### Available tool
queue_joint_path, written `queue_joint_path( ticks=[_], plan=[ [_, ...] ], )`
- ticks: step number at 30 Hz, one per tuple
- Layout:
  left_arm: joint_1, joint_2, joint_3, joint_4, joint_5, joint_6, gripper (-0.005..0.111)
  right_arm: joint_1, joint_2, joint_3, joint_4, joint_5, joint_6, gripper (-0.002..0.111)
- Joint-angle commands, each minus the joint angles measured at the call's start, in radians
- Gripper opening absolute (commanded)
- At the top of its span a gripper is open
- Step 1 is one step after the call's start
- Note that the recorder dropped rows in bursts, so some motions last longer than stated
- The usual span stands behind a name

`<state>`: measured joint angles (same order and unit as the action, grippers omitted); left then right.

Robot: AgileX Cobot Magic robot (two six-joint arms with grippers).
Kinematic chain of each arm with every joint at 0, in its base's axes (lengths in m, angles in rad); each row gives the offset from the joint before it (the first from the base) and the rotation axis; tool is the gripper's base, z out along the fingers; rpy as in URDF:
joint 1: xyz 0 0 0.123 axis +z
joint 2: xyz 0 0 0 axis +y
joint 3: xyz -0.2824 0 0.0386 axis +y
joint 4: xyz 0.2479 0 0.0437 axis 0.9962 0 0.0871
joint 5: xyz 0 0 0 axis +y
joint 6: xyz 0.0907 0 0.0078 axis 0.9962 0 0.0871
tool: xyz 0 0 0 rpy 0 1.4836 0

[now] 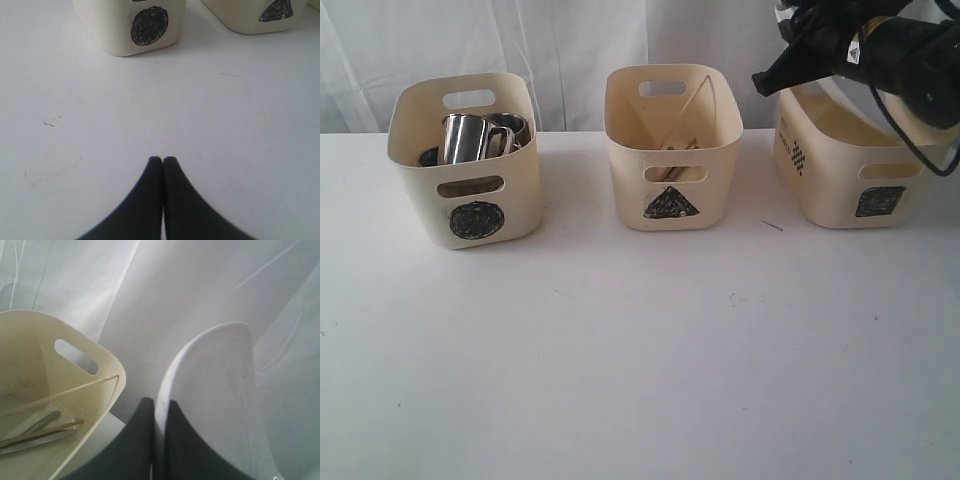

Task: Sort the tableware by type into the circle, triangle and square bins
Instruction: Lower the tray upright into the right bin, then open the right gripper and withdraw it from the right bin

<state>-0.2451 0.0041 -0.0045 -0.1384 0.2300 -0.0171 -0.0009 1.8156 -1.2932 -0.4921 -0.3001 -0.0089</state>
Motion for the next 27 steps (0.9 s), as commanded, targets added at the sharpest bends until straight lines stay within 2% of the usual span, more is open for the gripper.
queue_joint_path(
  ticks=[1,10,18,27],
  plan=[
    [0.003,-0.004,0.004,-0.003,0.003,-0.005,0.0,-0.009,0.016,-0.012,-0.025,-0.066,-0.006,0.0],
    [0.003,-0.004,0.004,-0.003,0.003,-0.005,0.0,-0.009,0.023,-0.012,-0.016,-0.074,0.0,0.002],
    [0.003,-0.004,0.004,-0.003,0.003,-0.005,0.0,-0.011,0.021,-0.012,-0.014,-0.059,0.009,0.03],
    [0.003,-0.004,0.004,-0.003,0.003,-0.005,0.0,-0.011,-0.023,-0.012,-0.014,-0.02,0.009,0.031]
  ],
)
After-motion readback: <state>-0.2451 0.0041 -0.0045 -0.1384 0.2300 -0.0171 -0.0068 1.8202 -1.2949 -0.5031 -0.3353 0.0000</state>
